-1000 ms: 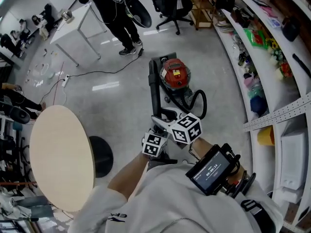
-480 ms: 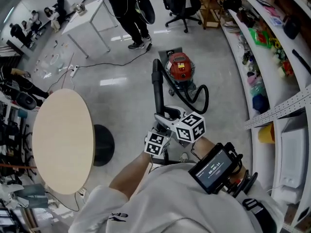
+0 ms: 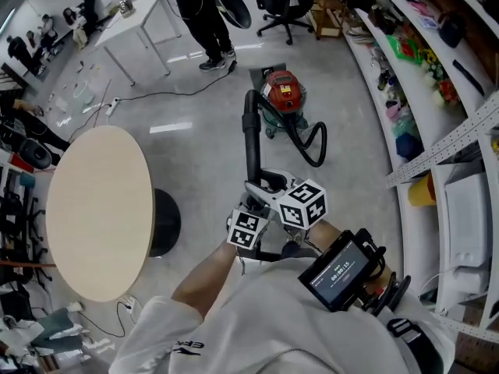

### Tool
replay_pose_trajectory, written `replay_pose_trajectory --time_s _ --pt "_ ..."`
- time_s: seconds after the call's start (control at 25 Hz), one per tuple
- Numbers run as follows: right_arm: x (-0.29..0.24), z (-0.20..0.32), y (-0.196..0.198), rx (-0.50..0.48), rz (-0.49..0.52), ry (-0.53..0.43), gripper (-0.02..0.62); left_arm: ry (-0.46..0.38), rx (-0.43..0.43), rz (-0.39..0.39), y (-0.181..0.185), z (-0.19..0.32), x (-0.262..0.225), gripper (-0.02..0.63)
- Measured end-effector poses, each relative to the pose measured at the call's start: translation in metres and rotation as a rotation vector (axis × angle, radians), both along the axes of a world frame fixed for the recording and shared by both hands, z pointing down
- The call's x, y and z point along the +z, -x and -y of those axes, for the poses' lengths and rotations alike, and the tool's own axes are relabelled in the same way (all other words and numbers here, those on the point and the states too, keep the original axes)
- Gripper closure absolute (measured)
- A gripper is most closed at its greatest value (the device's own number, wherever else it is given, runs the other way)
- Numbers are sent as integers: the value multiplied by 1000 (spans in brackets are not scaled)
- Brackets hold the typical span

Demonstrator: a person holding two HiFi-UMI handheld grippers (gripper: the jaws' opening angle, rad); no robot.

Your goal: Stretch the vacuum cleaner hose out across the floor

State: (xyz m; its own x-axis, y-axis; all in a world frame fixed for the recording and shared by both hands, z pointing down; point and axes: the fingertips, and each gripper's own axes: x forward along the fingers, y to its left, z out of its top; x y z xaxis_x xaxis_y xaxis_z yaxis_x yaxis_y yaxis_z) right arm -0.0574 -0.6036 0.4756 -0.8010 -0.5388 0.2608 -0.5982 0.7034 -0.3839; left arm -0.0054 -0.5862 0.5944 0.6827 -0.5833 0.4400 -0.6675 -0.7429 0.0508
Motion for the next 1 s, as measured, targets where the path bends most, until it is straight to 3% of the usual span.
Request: replay_pose_trajectory --time_s 0.32,0.6,1.0 --pt "6 -69 19 26 -13 27 419 -2 33 1 21 -73 5 541" --pt "1 -111 24 -25 -31 2 419 -22 -23 -14 23 -109 -1 541" --pt "-9 -195 -19 -125 -27 -23 419 -58 -132 -4 -20 -183 -10 541"
